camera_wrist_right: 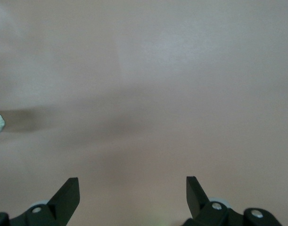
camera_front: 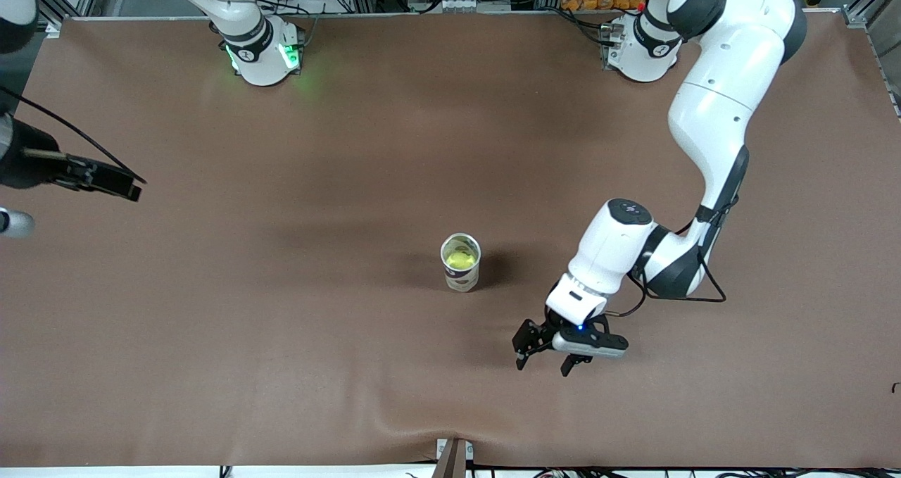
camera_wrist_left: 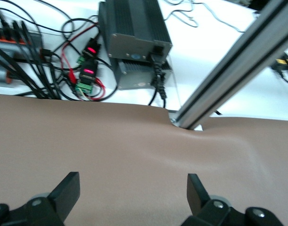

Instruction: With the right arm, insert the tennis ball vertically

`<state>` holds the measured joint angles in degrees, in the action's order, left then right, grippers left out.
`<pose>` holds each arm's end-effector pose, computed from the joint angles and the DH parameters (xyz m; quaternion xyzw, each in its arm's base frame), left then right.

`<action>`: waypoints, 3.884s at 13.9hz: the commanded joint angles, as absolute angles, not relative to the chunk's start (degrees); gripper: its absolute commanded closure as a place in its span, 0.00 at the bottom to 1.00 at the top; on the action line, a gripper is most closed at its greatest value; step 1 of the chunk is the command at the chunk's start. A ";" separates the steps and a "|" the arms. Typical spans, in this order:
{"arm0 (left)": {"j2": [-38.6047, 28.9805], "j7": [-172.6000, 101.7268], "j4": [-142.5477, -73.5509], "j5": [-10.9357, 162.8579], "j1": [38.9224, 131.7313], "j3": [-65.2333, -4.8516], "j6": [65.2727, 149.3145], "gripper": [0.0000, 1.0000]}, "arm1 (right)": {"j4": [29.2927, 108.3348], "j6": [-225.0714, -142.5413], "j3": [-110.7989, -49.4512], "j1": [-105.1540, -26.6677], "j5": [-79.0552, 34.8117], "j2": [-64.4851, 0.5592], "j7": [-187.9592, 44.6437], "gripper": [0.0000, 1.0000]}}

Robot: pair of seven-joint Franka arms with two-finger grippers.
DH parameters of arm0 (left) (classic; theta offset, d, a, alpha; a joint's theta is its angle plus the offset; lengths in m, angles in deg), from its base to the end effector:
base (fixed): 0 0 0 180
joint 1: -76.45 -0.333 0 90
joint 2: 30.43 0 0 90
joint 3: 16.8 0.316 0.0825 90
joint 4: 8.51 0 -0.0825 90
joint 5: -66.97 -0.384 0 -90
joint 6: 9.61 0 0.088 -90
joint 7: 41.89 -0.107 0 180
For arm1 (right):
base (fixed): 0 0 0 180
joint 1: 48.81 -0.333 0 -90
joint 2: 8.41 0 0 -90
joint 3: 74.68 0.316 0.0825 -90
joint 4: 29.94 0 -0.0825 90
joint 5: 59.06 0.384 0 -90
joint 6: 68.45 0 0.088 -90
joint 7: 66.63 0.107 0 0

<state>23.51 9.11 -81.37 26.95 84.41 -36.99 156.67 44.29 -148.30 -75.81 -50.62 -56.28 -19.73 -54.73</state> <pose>0.7237 -0.3228 0.2876 0.9276 0.0139 0.3378 0.1592 0.5961 0.0143 0.6236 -0.9940 0.0944 0.0518 0.0165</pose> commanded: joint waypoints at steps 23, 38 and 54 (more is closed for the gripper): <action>-6.78 -1.54 -81.28 52.35 81.03 -37.64 87.43 0.00 | 58.65 -151.33 -79.25 -51.10 -61.25 -5.42 -65.31 0.00; -19.00 -20.40 -83.91 65.09 76.96 -23.54 79.60 0.00 | 58.30 -151.68 -75.91 -48.37 -61.25 -5.60 -65.31 0.00; -35.53 -32.04 -104.22 67.06 76.71 -19.26 84.00 0.00 | 58.12 -151.86 -75.82 -48.20 -60.38 -5.69 -65.13 0.00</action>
<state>-32.96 -31.06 -100.84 66.46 76.39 -18.70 82.54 56.83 -151.55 -76.46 -49.29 -60.26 -7.20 -64.73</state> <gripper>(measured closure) 0.000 0.000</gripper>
